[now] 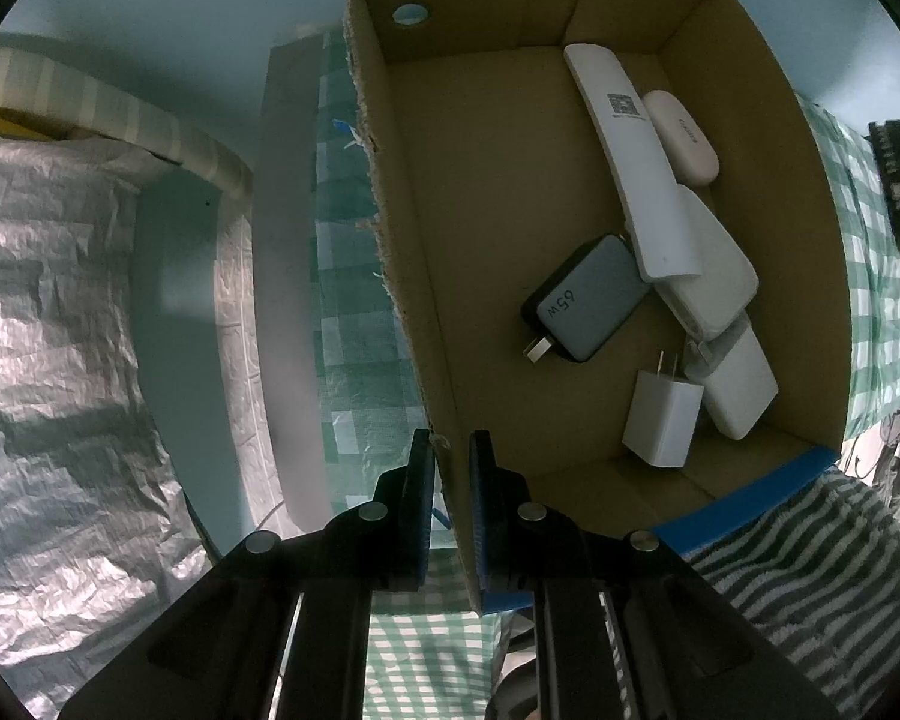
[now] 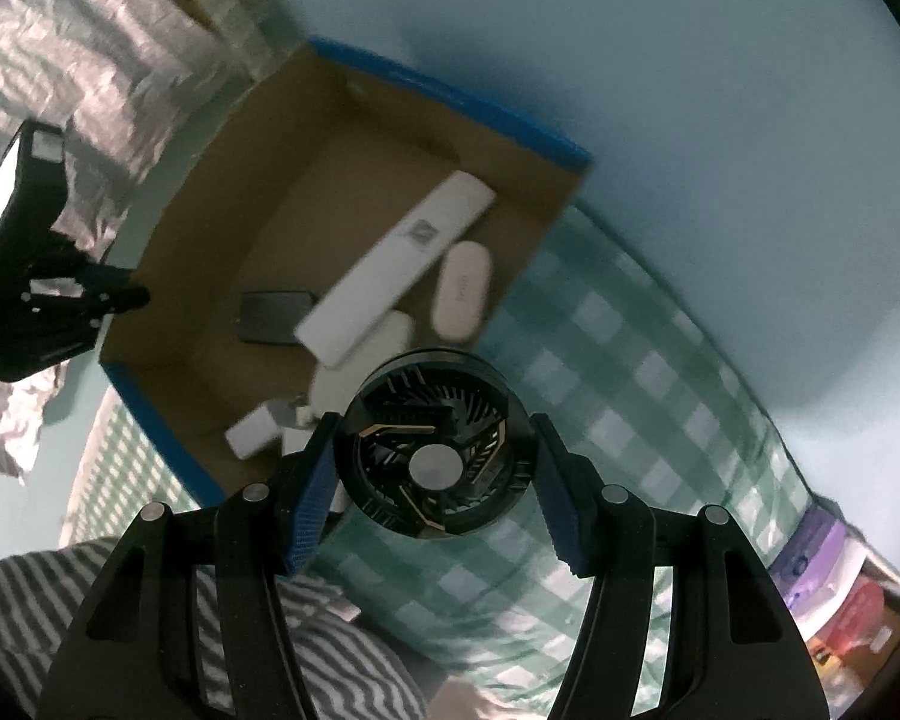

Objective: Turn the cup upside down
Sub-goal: 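Carry the black fan into the box and release it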

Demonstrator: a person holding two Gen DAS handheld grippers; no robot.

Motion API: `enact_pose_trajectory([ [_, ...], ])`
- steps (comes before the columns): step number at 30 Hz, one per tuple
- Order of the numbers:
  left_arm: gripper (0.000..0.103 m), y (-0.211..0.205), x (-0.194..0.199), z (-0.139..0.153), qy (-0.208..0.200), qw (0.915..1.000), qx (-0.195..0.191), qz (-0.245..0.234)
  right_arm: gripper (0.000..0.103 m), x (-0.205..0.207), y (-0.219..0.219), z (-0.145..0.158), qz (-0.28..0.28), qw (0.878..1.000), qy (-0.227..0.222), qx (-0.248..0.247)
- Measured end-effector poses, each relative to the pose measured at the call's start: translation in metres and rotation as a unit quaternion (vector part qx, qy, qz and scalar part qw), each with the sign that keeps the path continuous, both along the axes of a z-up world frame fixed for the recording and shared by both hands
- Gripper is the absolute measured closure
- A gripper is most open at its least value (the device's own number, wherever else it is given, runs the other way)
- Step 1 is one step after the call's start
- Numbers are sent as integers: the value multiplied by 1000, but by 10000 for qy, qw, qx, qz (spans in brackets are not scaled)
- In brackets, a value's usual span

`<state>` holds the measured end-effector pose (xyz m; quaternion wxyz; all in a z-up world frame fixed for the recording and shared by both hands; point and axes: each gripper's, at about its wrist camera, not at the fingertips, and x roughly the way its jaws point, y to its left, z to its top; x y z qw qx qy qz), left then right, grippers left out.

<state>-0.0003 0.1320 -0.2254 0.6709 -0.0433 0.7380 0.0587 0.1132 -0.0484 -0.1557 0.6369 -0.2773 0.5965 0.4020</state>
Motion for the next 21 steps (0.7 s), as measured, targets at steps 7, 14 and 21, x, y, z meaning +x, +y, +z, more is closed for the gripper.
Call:
enact_pose_trajectory([
  [7, 92, 0, 0, 0, -5, 10000, 3, -10, 42, -22, 26, -16, 259, 9996, 75, -84],
  [14, 92, 1, 1, 0, -8, 10000, 0, -11, 42, -39, 43, -37, 485, 9983, 54, -307],
  [21, 92, 2, 2, 0, -16, 10000, -5, -12, 42, -48, 45, -60, 609, 9970, 59, -468],
])
